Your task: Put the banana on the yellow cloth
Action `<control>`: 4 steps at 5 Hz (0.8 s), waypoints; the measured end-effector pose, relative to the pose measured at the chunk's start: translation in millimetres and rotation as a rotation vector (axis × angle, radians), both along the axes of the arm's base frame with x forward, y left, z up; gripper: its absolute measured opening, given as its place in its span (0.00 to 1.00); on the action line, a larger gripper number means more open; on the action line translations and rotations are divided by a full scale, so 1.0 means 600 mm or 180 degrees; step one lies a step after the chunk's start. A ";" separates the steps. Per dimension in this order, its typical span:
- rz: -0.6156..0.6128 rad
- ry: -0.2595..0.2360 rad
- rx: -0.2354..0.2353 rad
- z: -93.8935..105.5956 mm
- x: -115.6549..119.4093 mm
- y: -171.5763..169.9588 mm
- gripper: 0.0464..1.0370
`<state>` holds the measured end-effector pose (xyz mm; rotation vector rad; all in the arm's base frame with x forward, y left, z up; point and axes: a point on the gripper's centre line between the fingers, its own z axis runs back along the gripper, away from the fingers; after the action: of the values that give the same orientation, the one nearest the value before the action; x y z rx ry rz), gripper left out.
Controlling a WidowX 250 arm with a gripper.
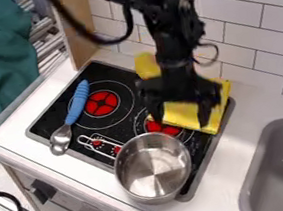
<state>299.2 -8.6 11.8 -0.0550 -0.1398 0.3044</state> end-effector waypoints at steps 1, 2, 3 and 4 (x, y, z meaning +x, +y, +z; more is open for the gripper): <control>0.0155 -0.0143 -0.0006 0.008 0.058 0.047 0.97; 0.0387 -0.0208 0.0047 0.005 0.085 0.103 0.97; 0.0570 -0.0206 0.0115 -0.002 0.093 0.145 0.97; 0.0675 -0.0133 0.0217 -0.019 0.090 0.158 0.97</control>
<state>353.0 86.4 0.4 0.0213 -0.1980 0.5099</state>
